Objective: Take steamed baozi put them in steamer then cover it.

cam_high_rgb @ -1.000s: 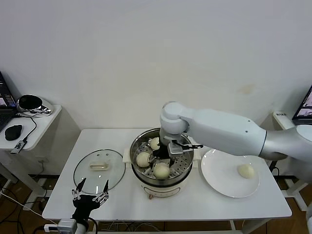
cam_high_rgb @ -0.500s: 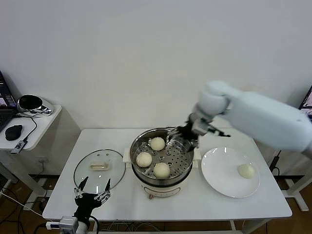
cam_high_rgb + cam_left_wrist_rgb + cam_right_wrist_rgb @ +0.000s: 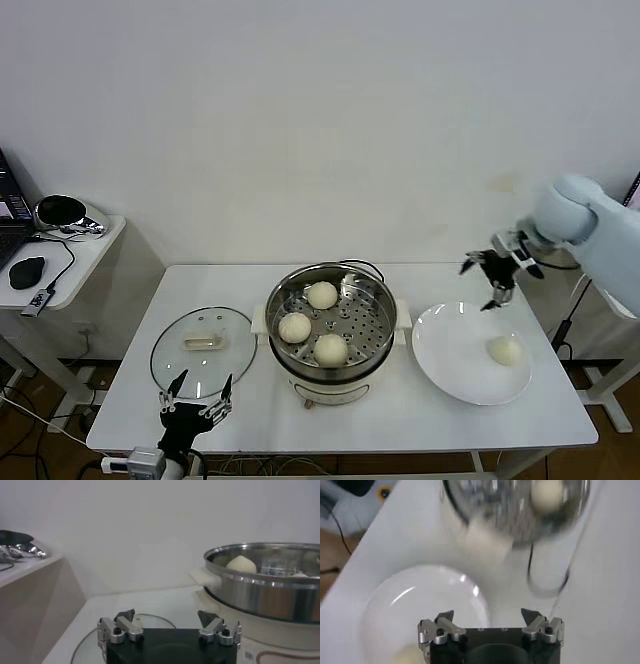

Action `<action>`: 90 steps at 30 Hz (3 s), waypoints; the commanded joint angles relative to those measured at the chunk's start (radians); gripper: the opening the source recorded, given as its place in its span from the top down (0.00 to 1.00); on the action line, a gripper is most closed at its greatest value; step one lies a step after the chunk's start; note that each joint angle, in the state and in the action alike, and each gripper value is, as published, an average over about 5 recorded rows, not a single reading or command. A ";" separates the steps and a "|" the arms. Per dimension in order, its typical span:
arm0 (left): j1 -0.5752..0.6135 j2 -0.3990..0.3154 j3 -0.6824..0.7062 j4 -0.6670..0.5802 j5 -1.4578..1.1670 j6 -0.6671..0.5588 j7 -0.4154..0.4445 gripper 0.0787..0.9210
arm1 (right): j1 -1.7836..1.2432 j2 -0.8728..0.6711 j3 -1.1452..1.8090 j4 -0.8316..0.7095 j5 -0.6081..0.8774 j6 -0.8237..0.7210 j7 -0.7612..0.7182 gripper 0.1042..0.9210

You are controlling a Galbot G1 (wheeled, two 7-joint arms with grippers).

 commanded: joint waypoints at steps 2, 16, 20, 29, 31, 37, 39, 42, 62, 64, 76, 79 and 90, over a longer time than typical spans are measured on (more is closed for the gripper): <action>-0.004 -0.007 -0.001 0.018 0.001 0.005 0.001 0.12 | -0.268 0.023 0.217 -0.210 -0.205 0.019 0.044 0.12; -0.020 -0.015 -0.003 0.058 0.010 0.004 0.002 0.12 | -0.314 0.089 0.214 -0.298 -0.265 0.086 0.055 0.12; -0.019 -0.012 -0.006 0.060 0.009 0.004 0.002 0.12 | -0.324 0.096 0.219 -0.298 -0.266 0.074 0.056 0.12; -0.014 -0.004 -0.015 0.072 0.006 0.000 0.002 0.12 | -0.356 0.120 0.248 -0.318 -0.319 0.068 0.097 0.12; -0.015 -0.004 -0.014 0.072 0.006 0.001 0.002 0.12 | -0.361 0.122 0.251 -0.318 -0.322 0.064 0.102 0.12; -0.017 -0.006 -0.010 0.078 0.008 0.001 0.002 0.12 | -0.368 0.135 0.256 -0.330 -0.329 0.059 0.119 0.12; -0.016 -0.008 -0.010 0.078 0.008 0.001 0.002 0.12 | -0.369 0.142 0.256 -0.337 -0.331 0.058 0.124 0.12; -0.016 -0.008 -0.010 0.078 0.009 0.001 0.003 0.12 | -0.369 0.151 0.256 -0.345 -0.332 0.058 0.126 0.12; -0.024 -0.008 -0.009 0.088 0.005 0.001 0.003 0.12 | -0.371 0.161 0.267 -0.353 -0.340 0.056 0.112 0.24; -0.024 -0.008 -0.009 0.088 0.005 0.001 0.003 0.12 | -0.372 0.159 0.269 -0.353 -0.339 0.055 0.112 0.28; -0.033 -0.007 -0.001 0.087 0.036 -0.003 -0.001 0.12 | -0.272 0.109 0.211 -0.278 -0.171 -0.017 0.073 0.40; -0.033 -0.001 0.001 0.086 0.058 -0.011 -0.003 0.12 | -0.163 0.075 0.091 -0.205 -0.067 -0.066 0.040 0.40; -0.044 0.017 -0.009 0.067 0.064 -0.019 -0.009 0.12 | 0.314 0.142 -0.348 -0.018 0.354 -0.253 -0.032 0.40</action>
